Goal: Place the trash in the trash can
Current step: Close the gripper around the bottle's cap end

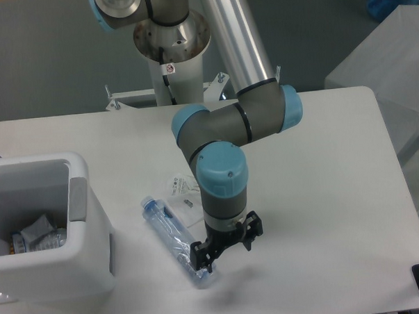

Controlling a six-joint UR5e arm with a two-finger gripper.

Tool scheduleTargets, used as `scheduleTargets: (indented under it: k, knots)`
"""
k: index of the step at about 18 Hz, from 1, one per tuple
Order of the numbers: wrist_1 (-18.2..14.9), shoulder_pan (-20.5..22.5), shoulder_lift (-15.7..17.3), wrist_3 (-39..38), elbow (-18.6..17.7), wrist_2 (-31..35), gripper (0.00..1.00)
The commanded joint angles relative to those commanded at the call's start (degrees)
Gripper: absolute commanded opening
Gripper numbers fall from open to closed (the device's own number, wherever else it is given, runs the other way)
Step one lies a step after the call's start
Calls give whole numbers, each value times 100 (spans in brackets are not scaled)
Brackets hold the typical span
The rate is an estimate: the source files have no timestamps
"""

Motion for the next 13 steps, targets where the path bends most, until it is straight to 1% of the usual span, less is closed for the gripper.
scheduleTargets:
  k: [4,7,13]
  knots:
    - [26,-114,-140,0,-26,-35,100]
    - [35,-176,-316,0,-27,-9,100]
    - [35,-185,-413,9,-18,-18,100]
